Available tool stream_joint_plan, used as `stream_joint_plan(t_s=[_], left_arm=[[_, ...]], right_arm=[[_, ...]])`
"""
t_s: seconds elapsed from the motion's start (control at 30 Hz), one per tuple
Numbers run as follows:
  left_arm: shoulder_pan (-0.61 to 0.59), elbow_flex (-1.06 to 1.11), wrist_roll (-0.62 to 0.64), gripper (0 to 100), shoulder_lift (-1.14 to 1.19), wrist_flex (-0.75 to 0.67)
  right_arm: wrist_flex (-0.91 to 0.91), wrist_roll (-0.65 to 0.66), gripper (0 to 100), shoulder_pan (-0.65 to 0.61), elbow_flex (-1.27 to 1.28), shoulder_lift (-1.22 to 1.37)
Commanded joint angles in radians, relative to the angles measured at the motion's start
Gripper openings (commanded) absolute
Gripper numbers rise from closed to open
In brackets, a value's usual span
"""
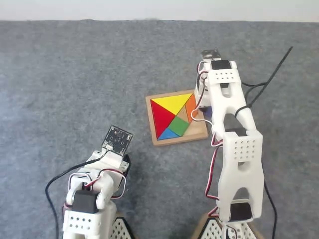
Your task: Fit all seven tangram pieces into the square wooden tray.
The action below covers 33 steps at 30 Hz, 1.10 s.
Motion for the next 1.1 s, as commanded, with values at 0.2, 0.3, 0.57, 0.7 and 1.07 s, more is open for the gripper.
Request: stream_joint_plan(t_s=[0.2,0.3,0.57,0.7,1.07], left_arm=[[-0.002,-0.012,0.008,12,-0.021,0.003],[-0.002,-0.012,0.008,12,-0.021,0.003],[-0.002,-0.012,0.008,12,-0.021,0.003],[-0.002,-0.012,0.008,12,-0.021,0.003],[-0.002,-0.012,0.008,12,-0.021,0.003]], right_arm=[[0.093,0.124,21.3,-0.051,0.0,-0.007],[0.104,0.152,21.3,-0.056,0.003,-0.007],[0.137,0.193,21.4,-0.073,0.032,-0.005],[0.148,0.199,24.3,-0.077,0.049,-0.007],[0.131,0.213,23.6,-0.093,0.091,-0.008]])
